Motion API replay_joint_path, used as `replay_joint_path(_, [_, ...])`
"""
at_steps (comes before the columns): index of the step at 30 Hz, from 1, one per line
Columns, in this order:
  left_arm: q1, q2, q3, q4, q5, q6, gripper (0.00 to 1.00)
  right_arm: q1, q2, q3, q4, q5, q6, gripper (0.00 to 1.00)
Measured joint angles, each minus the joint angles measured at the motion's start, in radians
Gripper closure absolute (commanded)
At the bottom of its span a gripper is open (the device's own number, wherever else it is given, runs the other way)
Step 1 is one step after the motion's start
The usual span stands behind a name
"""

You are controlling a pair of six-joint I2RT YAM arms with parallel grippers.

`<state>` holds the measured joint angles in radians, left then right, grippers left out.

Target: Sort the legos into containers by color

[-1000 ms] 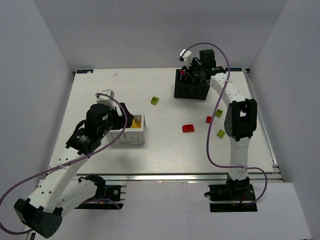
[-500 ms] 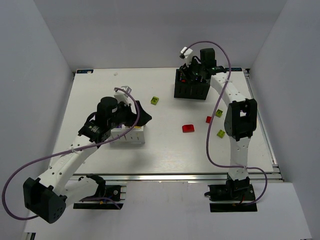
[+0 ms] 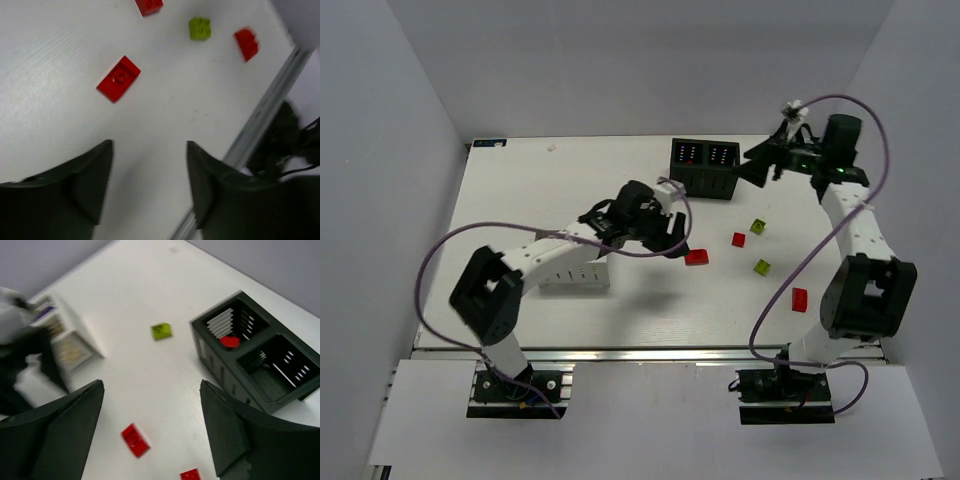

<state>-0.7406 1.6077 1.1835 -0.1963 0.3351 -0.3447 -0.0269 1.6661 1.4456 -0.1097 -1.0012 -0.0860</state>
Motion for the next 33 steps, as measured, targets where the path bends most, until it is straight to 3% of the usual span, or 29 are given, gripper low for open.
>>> replay_joint_path(2, [-0.029,0.115,0.086,-0.022,0.004,0.078,0.13,-0.078,-0.081,-0.057,-0.009,-0.161,-0.040,0.11])
replay_joint_path(6, [-0.069,0.294,0.220,-0.043,-0.018,0.228,0.09,-0.136,-0.175,-0.092,-0.239,-0.337,-0.271,0.11])
replay_joint_path(9, [-0.091,0.367,0.254,-0.043,-0.063,0.335,0.08,-0.142,-0.217,-0.101,-0.473,-0.387,-0.507,0.11])
replay_joint_path(13, [-0.109,0.450,0.318,-0.051,-0.104,0.455,0.08,-0.166,-0.233,-0.104,-0.690,-0.433,-0.704,0.11])
replay_joint_path(22, [-0.123,0.575,0.419,-0.058,-0.105,0.620,0.14,-0.263,-0.234,-0.134,-0.830,-0.462,-0.842,0.11])
replay_joint_path(25, [-0.123,0.592,0.438,-0.056,-0.111,0.636,0.24,-0.283,-0.234,-0.135,-0.859,-0.465,-0.871,0.11])
replay_joint_path(29, [-0.123,0.595,0.438,-0.058,-0.120,0.644,0.64,-0.305,-0.234,-0.135,-0.905,-0.468,-0.920,0.11])
replay_joint_path(32, [-0.123,0.607,0.460,-0.064,-0.127,0.649,0.71,-0.319,-0.233,-0.134,-0.956,-0.468,-0.971,0.11])
replay_joint_path(33, [-0.123,0.613,0.468,-0.063,-0.130,0.650,0.83,-0.323,-0.232,-0.133,-0.981,-0.469,-0.995,0.11])
